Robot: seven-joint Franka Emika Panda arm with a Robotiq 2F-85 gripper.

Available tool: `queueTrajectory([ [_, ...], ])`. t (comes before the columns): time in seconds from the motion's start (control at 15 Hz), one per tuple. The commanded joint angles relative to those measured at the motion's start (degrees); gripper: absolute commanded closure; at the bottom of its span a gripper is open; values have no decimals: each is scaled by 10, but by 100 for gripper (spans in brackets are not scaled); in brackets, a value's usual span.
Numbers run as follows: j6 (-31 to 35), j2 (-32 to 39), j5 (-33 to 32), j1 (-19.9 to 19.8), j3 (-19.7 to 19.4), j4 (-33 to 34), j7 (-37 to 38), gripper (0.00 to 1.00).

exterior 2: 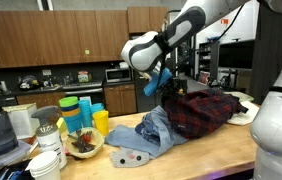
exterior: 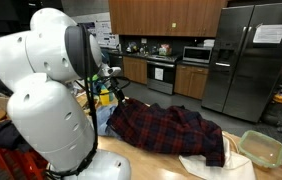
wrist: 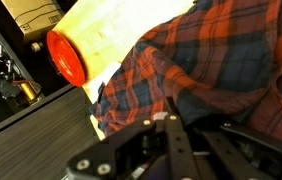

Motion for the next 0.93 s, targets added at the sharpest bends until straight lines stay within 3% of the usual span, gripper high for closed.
queueTrajectory([
  [0.0, 2, -22, -6, -5, -13, 5, -47, 100],
  [0.2, -13, -22, -46, -8, -12, 25, -82, 100],
  [0.87, -63, 30, -338, 0, 5, 136, -280, 100],
])
